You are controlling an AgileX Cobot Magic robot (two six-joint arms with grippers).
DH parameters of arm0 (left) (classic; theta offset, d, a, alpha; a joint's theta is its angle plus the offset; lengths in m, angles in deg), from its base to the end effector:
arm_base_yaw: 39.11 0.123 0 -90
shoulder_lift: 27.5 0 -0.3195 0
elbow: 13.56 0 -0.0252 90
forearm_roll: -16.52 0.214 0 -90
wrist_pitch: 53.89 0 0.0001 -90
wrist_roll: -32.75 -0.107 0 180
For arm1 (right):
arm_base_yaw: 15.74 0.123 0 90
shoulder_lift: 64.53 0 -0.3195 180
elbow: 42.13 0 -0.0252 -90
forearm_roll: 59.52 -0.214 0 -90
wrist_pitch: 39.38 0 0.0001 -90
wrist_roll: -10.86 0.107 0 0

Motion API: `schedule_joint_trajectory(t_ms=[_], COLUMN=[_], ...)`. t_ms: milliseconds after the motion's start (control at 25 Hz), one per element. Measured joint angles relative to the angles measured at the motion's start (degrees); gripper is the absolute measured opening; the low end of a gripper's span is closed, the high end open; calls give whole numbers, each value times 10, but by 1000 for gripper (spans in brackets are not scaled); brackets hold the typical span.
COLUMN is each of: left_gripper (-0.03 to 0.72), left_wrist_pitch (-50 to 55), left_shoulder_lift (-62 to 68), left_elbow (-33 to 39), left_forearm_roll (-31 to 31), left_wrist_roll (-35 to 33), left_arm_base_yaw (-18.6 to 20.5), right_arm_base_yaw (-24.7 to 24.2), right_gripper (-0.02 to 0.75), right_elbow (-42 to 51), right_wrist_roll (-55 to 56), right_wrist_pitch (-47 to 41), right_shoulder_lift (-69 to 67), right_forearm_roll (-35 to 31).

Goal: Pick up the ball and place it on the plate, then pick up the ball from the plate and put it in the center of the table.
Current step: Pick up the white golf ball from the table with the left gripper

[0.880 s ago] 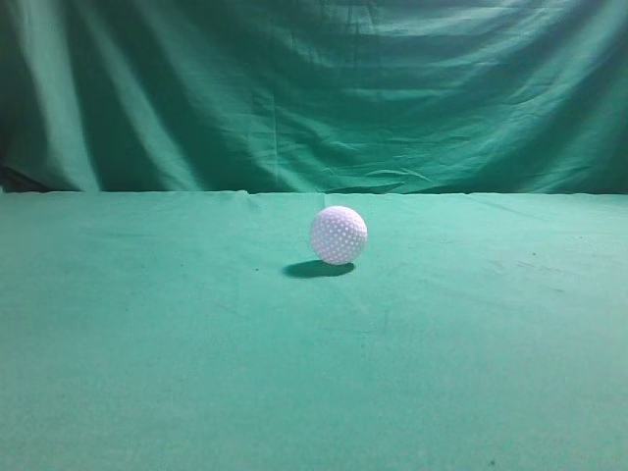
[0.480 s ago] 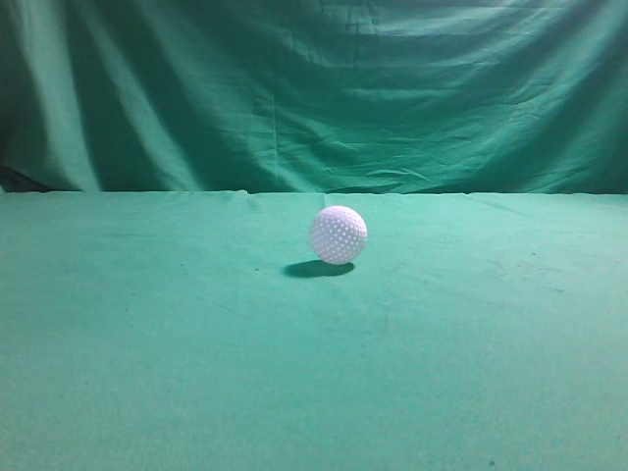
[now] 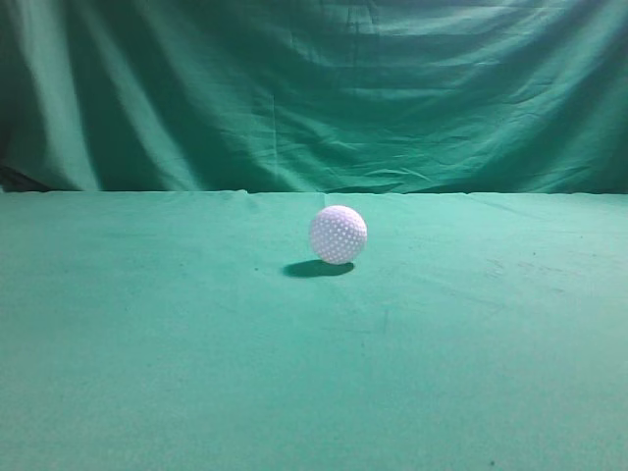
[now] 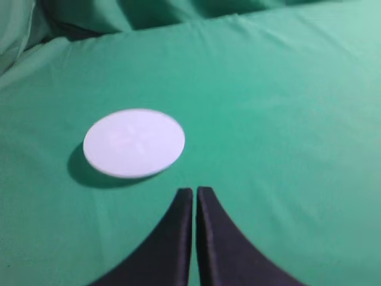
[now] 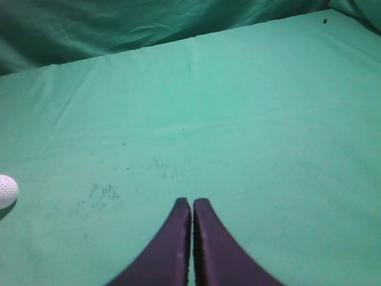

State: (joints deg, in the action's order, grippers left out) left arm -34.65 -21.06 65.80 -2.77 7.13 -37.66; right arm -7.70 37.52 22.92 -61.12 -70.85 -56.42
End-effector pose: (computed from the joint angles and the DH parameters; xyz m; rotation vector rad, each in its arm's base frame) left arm -0.0024 -0.0117 0.1738 0.1702 1.8062 0.0097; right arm -0.0036 -0.0027 0.1658 0.0325 1.8833 0.1874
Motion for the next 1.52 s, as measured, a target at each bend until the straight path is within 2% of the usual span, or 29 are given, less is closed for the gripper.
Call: schedule_joint_trajectory(t_ms=[160,240,560,640,760,880,1000,1120,1200,1360,1520], left_gripper=[0,0,0,0,0,0,0,0,0,0,0], left_wrist_pitch=[-86,-127,-231,-195,-68,-21,-15,-25,-26,60,107], left_shoulder_lift=[0,0,0,0,15,49,71,76,81,136,222], left_elbow=[0,0,0,-12,-90,-115,-117,-118,-124,-170,-214], left_forearm_roll=[-127,-164,-202,-202,-192,-243,-317,-362,-374,-381,-380], left_wrist_roll=[0,0,3,4,-27,-45,-47,-54,-96,-212,-251], left_arm_base_yaw=[0,0,0,0,0,0,0,0,0,0,0], right_arm_base_yaw=[0,0,0,0,0,0,0,0,0,0,0], right_gripper=[0,0,0,0,0,0,0,0,0,0,0], right_elbow=[0,0,0,0,0,0,0,0,0,0,0], right_wrist_roll=[0,0,0,0,0,0,0,0,0,0,1], right_wrist_pitch=[0,0,0,-1,-1,-1,-1,-1,-1,-1,-1], right_shoulder_lift=[0,0,0,0,0,0,0,0,0,0,0], right_forearm_roll=[0,0,0,0,0,0,0,0,0,0,0])
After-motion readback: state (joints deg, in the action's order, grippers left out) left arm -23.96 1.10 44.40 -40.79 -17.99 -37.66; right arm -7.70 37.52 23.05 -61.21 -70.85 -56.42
